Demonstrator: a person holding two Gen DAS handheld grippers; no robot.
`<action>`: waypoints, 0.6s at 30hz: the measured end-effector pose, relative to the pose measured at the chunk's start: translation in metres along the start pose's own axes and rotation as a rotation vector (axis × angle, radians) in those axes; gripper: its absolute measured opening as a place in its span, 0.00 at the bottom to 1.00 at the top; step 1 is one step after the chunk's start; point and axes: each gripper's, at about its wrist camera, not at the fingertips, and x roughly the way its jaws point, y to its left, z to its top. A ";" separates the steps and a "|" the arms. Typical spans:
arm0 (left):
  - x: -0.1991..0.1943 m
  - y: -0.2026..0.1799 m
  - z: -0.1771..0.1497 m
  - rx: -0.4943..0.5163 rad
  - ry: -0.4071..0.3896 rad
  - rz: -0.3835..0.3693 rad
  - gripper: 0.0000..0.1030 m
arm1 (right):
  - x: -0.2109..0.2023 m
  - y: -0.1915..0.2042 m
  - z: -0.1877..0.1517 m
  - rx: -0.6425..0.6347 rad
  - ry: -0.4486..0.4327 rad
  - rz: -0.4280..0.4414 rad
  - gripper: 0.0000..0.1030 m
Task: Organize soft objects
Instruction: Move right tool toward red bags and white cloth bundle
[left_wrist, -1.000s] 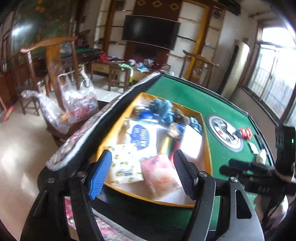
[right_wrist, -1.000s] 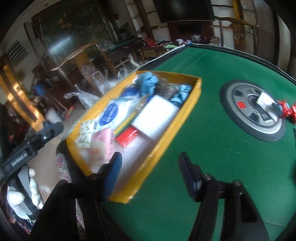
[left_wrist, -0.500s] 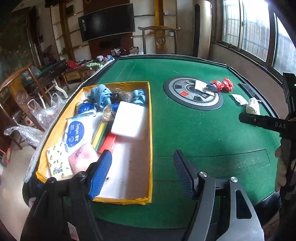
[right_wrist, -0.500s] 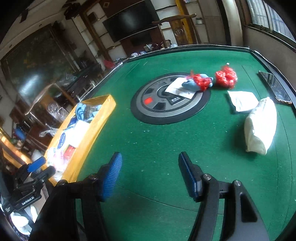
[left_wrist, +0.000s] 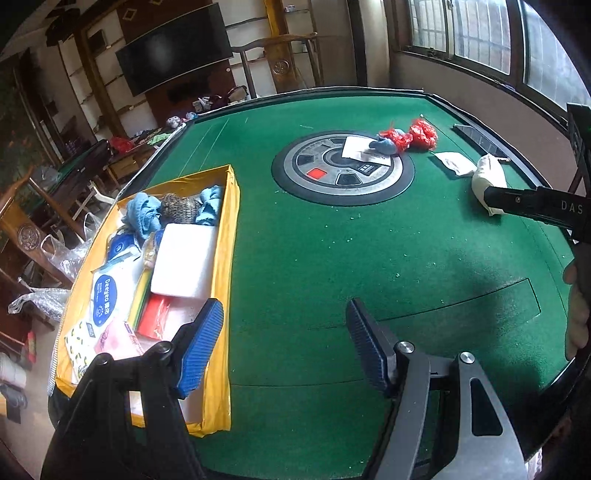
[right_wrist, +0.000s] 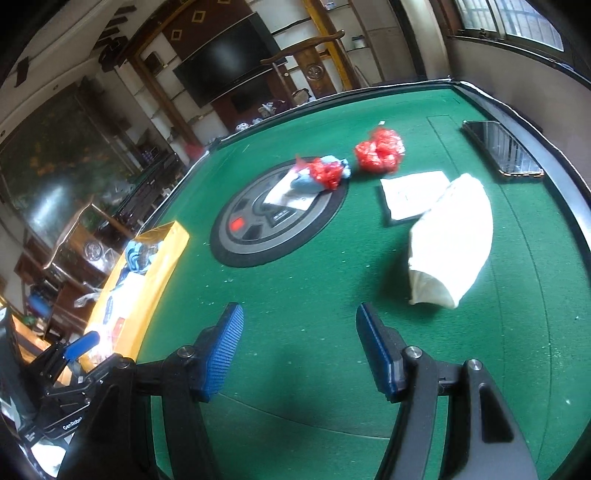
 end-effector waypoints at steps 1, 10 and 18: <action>0.002 -0.003 0.001 0.007 0.003 -0.002 0.66 | -0.001 -0.002 0.001 0.000 -0.002 -0.005 0.57; 0.024 -0.021 0.011 0.032 0.037 -0.044 0.66 | -0.008 -0.022 0.011 0.026 -0.014 -0.042 0.57; 0.058 -0.036 0.033 -0.028 0.053 -0.222 0.66 | -0.024 -0.049 0.037 0.131 -0.092 -0.097 0.57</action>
